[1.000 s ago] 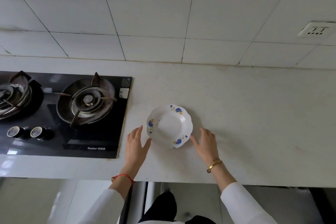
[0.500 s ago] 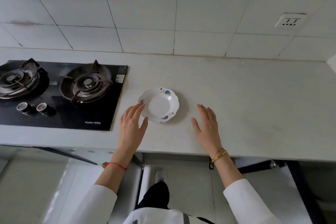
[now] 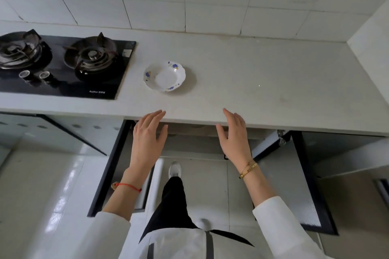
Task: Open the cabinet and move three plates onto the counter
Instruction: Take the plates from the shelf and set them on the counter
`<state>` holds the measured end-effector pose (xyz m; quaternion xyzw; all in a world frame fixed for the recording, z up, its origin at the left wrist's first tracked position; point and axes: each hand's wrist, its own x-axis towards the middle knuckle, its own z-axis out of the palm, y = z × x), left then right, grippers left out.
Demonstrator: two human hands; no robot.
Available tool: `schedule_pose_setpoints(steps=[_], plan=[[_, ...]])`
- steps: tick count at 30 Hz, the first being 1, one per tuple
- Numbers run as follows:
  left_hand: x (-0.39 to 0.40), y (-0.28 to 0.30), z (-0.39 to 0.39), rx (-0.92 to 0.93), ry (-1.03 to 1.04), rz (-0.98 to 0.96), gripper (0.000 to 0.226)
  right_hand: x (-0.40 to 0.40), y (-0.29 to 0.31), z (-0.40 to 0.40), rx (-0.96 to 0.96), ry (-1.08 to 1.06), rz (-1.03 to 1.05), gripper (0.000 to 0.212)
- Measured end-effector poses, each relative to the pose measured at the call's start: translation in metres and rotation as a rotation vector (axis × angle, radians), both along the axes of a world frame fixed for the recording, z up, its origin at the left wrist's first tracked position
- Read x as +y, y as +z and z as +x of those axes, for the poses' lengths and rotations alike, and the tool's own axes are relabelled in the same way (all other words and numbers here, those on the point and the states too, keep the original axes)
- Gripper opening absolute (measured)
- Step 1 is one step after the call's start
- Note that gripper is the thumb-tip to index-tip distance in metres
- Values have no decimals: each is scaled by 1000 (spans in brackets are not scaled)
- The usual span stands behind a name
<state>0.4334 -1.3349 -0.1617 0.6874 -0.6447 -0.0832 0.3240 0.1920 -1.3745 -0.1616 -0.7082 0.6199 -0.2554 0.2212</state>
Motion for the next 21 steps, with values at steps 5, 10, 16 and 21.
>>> schedule_pose_setpoints(steps=[5,10,16,21], plan=[[41,-7,-13,5,11,29,39,39,-6,-9,-8,6,-28,48],[54,-25,-15,18,11,80,38,58,-24,-11,12,-2,15,48],[44,-67,-15,4,-6,130,36,48,-65,-13,30,5,29,45],[19,-129,-13,-4,-23,153,37,24,-125,-9,25,2,37,43]])
